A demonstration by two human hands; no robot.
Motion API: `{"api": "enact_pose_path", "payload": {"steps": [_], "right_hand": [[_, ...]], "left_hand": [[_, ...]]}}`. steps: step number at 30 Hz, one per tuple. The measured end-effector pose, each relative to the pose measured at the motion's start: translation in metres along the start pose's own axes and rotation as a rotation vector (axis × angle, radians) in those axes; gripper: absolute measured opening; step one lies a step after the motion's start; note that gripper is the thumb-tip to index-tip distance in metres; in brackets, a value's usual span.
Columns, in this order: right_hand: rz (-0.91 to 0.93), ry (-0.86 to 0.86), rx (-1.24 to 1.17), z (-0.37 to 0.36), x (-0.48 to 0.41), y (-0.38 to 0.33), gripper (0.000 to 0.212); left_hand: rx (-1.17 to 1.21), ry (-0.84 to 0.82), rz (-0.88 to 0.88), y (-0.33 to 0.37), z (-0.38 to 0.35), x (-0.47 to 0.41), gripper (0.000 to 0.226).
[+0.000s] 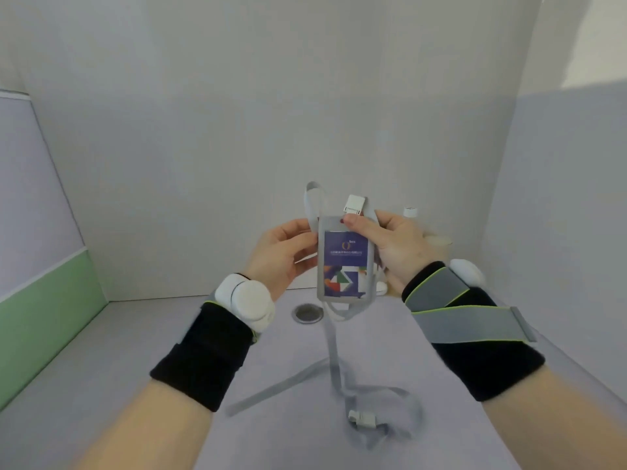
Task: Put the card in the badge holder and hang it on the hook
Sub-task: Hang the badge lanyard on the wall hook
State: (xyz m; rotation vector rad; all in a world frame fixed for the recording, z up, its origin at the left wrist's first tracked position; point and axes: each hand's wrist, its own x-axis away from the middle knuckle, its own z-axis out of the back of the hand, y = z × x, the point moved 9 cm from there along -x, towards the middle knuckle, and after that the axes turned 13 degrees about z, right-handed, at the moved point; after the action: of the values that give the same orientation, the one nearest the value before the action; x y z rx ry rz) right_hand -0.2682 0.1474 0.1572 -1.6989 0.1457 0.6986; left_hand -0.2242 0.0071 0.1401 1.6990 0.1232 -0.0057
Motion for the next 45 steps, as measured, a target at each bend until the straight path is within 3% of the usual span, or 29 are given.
{"api": "enact_pose_path", "payload": {"steps": [6, 19, 25, 31, 39, 45], "right_hand": [[-0.021, 0.042, 0.033, 0.008, -0.081, -0.044, 0.01], [0.092, 0.086, 0.254, 0.077, -0.206, -0.309, 0.009], [0.157, 0.365, 0.427, 0.117, -0.205, -0.415, 0.023], [0.249, 0.514, 0.743, 0.156, -0.184, -0.492, 0.036], [0.354, 0.723, 1.114, 0.221, -0.14, -0.585, 0.01], [0.339, 0.832, 1.255, 0.258, -0.122, -0.628, 0.013]], "left_hand": [[0.026, -0.034, 0.026, 0.078, -0.012, -0.061, 0.018], [-0.015, -0.226, -0.024, 0.339, -0.151, -0.106, 0.014], [-0.102, -0.309, -0.126, 0.426, -0.219, -0.095, 0.021], [-0.233, -0.43, -0.269, 0.468, -0.299, -0.079, 0.025], [-0.349, -0.581, -0.449, 0.504, -0.416, -0.054, 0.021], [-0.277, -0.489, -0.543, 0.537, -0.466, -0.044, 0.019]]}}
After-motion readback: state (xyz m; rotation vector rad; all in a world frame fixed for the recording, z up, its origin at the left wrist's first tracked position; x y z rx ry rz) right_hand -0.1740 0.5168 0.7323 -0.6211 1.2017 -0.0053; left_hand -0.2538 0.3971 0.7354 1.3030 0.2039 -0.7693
